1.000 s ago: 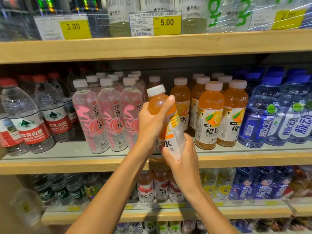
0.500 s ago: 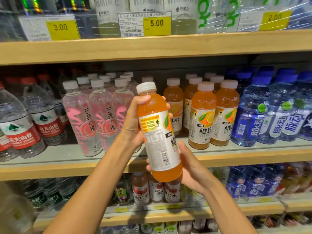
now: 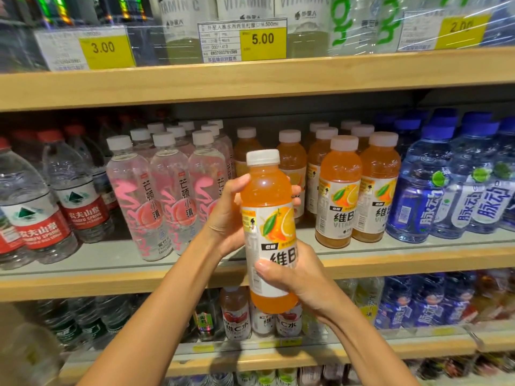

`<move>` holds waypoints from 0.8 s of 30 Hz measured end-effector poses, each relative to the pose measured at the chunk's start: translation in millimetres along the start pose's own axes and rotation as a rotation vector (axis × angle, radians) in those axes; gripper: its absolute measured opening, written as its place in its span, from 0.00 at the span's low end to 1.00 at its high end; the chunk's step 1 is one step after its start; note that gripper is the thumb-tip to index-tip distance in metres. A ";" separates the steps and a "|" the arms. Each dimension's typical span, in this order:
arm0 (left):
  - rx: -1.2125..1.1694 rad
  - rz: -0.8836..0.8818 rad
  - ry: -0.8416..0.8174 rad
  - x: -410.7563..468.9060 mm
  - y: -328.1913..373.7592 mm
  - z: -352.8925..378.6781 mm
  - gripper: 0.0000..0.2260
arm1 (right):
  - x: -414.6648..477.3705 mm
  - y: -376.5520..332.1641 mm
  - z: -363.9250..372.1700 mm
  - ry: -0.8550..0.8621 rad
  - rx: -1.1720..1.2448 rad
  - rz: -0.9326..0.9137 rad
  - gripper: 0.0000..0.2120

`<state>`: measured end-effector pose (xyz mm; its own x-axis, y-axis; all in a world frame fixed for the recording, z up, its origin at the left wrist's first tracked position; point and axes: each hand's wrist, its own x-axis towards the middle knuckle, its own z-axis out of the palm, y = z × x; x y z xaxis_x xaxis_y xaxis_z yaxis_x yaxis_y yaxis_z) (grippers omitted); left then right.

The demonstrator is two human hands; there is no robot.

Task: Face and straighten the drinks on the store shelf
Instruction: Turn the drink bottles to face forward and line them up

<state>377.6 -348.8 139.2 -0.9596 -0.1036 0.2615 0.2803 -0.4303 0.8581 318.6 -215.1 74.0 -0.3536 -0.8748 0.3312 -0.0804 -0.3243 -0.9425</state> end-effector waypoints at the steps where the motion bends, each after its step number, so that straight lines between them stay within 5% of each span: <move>1: 0.071 0.018 0.072 -0.7 -1.6 -3.8 0.28 | 2.2 0.3 -2.5 0.064 -0.054 -0.017 0.20; 5: 0.383 0.125 0.442 -2.1 -20.5 -19.7 0.15 | 10.7 8.9 -17.6 0.321 -0.207 -0.059 0.25; 7: 0.724 0.235 0.514 -11.0 -33.2 -26.8 0.08 | 14.7 13.3 -25.0 0.380 -0.240 -0.086 0.25; 15: 2.048 0.505 0.150 -49.1 -69.4 -59.3 0.15 | 28.3 30.6 -35.2 0.563 -0.393 -0.128 0.30; 21: 2.297 0.606 -0.034 -48.5 -76.2 -75.4 0.17 | 26.6 33.2 -29.6 0.576 -0.559 -0.076 0.28; 24: 2.285 0.638 -0.032 -49.1 -78.0 -78.2 0.18 | 13.5 37.2 -18.1 0.733 -0.706 -0.112 0.33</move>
<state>401.1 -380.2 24.9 -0.7832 0.2463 0.5709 0.0152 0.9255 -0.3784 294.0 -232.4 42.6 -0.7741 -0.3404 0.5338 -0.5949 0.1028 -0.7972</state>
